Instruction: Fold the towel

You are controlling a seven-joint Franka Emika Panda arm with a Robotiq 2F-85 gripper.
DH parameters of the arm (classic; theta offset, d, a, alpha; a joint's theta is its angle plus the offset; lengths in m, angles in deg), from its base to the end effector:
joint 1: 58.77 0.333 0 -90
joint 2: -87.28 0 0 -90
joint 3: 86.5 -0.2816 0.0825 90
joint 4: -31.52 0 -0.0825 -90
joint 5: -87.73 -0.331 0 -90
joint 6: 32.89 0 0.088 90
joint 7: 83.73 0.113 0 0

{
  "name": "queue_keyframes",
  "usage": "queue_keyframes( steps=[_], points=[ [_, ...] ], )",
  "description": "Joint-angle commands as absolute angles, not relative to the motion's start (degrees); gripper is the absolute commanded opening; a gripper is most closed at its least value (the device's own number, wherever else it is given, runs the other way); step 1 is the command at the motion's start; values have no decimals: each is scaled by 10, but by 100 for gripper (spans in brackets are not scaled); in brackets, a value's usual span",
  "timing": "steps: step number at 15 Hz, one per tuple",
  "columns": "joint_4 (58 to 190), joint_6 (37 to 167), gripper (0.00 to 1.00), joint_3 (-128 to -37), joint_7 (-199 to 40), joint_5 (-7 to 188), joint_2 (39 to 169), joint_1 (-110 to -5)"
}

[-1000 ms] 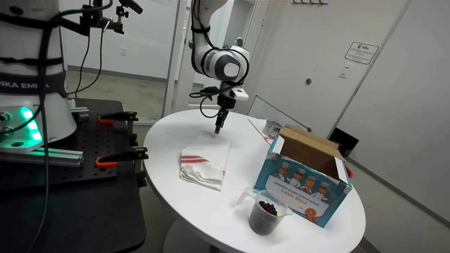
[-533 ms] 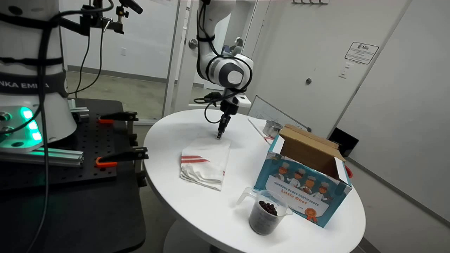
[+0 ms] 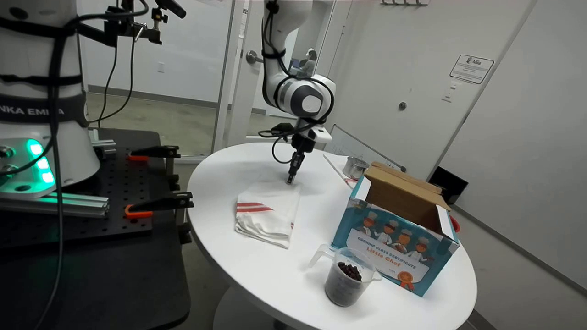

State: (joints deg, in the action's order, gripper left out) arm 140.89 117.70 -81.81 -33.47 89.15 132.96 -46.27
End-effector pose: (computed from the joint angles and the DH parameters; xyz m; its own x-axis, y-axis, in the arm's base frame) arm 0.5480 0.0749 0.0872 0.7672 -0.6414 0.0036 -0.6382 -0.7629 0.1036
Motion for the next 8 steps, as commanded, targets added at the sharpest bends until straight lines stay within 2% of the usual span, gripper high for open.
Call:
queue_keyframes(
  steps=[1, 4, 8],
  points=[
    [1390, 1161, 7, -824, -363, 871, 1335, -470],
    [1398, 1166, 0, -825, -373, 870, 1326, -472],
    [1402, 1169, 3, -825, -382, 868, 1321, -472]
  ],
)
